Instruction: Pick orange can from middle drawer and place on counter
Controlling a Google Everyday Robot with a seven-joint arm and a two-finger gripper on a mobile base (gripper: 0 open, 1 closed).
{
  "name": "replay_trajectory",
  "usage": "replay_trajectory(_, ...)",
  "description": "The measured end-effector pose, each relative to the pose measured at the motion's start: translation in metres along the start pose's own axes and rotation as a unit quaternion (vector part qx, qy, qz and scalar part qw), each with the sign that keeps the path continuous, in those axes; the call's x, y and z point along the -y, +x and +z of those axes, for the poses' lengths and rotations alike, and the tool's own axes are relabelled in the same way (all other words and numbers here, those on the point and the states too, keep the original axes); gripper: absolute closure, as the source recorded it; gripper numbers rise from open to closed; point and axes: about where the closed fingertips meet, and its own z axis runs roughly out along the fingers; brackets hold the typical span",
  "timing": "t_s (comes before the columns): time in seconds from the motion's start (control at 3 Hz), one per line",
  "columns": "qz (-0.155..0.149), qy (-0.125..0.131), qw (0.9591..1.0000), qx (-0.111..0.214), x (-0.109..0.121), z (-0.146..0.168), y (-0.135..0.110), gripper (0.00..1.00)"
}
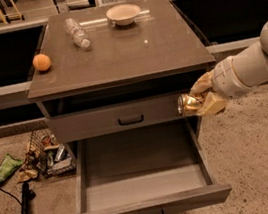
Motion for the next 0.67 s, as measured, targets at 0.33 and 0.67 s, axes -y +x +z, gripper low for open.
replay_trajectory(0.33, -0.012, 0.037, 0.9992, 0.010, 0.029, -0.018, -0.011, 1.00)
replay_trajectory(0.67, -0.048, 0.087, 0.9949, 0.015, 0.072, -0.047, -0.032, 1.00)
